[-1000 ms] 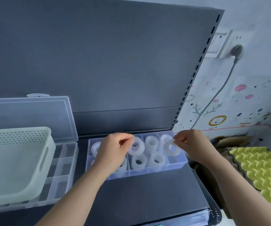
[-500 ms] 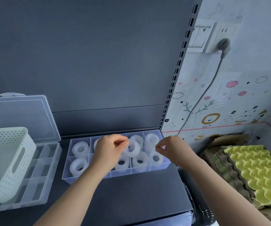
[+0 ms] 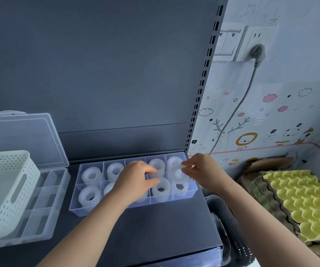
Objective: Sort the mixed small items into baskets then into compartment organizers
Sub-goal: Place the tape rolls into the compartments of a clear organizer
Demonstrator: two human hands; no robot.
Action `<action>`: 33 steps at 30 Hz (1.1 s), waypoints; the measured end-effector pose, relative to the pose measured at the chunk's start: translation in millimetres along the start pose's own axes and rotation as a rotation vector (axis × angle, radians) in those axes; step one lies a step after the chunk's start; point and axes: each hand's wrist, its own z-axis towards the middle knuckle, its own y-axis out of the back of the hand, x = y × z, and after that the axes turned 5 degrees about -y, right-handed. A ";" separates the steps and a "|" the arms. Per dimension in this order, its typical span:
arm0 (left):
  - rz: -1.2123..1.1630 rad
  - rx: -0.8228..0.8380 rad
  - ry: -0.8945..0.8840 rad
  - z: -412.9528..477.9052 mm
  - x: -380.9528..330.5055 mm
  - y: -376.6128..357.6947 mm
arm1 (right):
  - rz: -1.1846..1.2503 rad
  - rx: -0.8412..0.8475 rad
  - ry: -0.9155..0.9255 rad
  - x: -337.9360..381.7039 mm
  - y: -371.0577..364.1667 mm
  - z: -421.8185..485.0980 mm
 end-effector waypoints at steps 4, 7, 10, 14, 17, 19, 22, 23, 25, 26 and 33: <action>0.133 0.025 -0.058 -2.0 3.0 -10.3 | -0.189 -0.037 -0.024 -8.7 -9.9 0.8; 0.135 0.004 -0.073 -2.1 2.7 -12.5 | -0.299 -0.030 -0.026 -9.5 -18.8 1.7; 0.124 0.000 -0.081 -3.5 3.0 -12.9 | -0.417 0.008 0.004 -7.6 -26.2 2.1; 0.123 -0.031 -0.096 -9.1 4.4 -9.0 | -0.487 -0.027 0.077 2.3 -25.0 -2.4; 0.169 -0.101 -0.114 -16.6 5.4 7.8 | -0.461 -0.082 0.184 26.9 -22.1 -8.0; 0.225 -0.166 -0.129 -26.2 8.6 27.2 | -0.399 -0.108 0.245 50.1 -22.8 -12.1; 0.338 -0.276 -0.142 -47.5 19.7 63.7 | -0.342 -0.105 0.337 90.4 -31.0 -17.3; 0.373 -0.311 -0.140 -56.3 25.0 76.8 | -0.330 -0.096 0.363 104.5 -36.3 -18.3; 0.439 -0.362 -0.116 -76.4 37.3 103.9 | -0.293 -0.078 0.416 133.6 -49.9 -20.5; 0.470 -0.379 -0.097 -88.0 44.4 117.1 | -0.277 -0.074 0.444 148.6 -57.9 -22.1; 0.517 -0.423 0.147 -181.6 112.3 201.4 | -0.166 0.024 0.516 250.1 -134.5 -40.9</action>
